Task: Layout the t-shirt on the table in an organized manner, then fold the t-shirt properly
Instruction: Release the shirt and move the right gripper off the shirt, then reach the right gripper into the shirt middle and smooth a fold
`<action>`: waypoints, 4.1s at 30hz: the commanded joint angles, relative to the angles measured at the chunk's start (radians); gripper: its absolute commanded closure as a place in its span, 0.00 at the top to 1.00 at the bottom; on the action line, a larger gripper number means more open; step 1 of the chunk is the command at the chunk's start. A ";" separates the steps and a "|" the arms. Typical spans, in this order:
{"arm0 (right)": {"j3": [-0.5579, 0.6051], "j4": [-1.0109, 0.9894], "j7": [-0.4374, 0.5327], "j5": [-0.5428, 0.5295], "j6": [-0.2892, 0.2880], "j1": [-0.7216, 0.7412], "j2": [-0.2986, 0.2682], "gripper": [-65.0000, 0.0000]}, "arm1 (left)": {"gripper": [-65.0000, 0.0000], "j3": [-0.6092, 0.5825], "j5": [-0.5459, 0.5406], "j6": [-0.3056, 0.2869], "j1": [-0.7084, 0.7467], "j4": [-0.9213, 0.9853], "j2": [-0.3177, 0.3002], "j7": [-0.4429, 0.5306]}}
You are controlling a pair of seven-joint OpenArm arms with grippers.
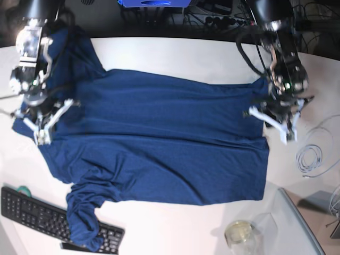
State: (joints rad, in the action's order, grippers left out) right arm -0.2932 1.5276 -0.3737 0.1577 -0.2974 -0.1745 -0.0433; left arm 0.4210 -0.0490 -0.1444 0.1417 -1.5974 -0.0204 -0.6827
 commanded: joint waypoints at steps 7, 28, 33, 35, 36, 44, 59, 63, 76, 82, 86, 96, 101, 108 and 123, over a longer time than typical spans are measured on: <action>-0.007 0.014 0.014 0.004 0.013 -0.096 0.015 0.00 | 0.00 0.002 0.007 0.007 0.129 0.032 -0.003 0.053; -0.018 0.032 0.012 0.004 0.014 -0.178 0.015 0.00 | 0.00 0.003 0.005 0.007 0.212 -0.062 -0.088 0.085; -0.094 0.055 0.012 0.004 0.016 -0.121 0.015 0.01 | 0.00 0.003 0.005 0.007 0.171 -0.053 -0.085 0.041; -0.176 -0.016 0.012 0.004 0.016 -0.043 0.015 0.01 | 0.00 0.003 0.005 0.007 0.151 -0.028 -0.071 0.041; -0.225 -0.052 0.012 0.004 0.016 0.005 0.015 0.02 | 0.00 0.005 0.005 0.007 0.143 -0.022 -0.069 0.041; -0.412 -0.286 0.012 0.004 0.014 0.192 -0.011 0.46 | 0.00 0.012 0.005 0.007 0.146 -0.021 -0.075 0.042; -0.423 -0.341 0.020 0.003 0.014 0.191 -0.053 0.02 | 0.00 0.012 0.005 0.007 0.148 -0.021 -0.075 0.039; -0.423 -0.177 0.018 0.003 0.014 0.099 -0.020 0.00 | 0.00 0.014 0.005 0.007 0.148 -0.021 -0.075 0.041; -0.395 0.371 0.012 0.003 -0.078 -0.013 0.164 0.00 | 0.00 0.014 0.014 0.007 0.143 -0.028 -0.075 0.039; -0.232 0.465 0.018 -0.059 -0.125 -0.030 0.168 0.00 | 0.00 0.040 0.014 0.007 0.146 -0.030 -0.114 0.039; -0.134 0.477 0.018 -0.205 -0.127 -0.043 0.162 0.00 | 0.00 0.144 0.016 0.007 0.141 -0.030 -0.120 0.037; 0.248 0.472 0.017 -0.221 -0.127 -0.047 0.162 0.00 | 0.00 0.302 0.018 0.007 0.171 -0.030 -0.184 0.037; 0.412 0.460 0.014 -0.221 -0.124 -0.012 0.162 0.00 | 0.00 0.312 0.018 0.007 0.206 -0.030 -0.197 0.037; 0.576 0.379 0.014 -0.221 -0.121 0.037 0.168 0.01 | 0.00 0.312 0.018 0.007 0.227 -0.039 -0.201 0.037; 0.628 0.304 0.012 -0.221 -0.119 0.145 0.171 0.01 | 0.00 0.304 0.008 0.007 0.230 -0.039 -0.195 0.037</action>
State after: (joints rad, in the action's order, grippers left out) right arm 0.3294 1.8202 -0.3859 -0.0490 -0.4198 -0.0425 0.1165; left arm 0.7185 -0.0395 -0.1425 0.3683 -1.6169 -0.2016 -0.6624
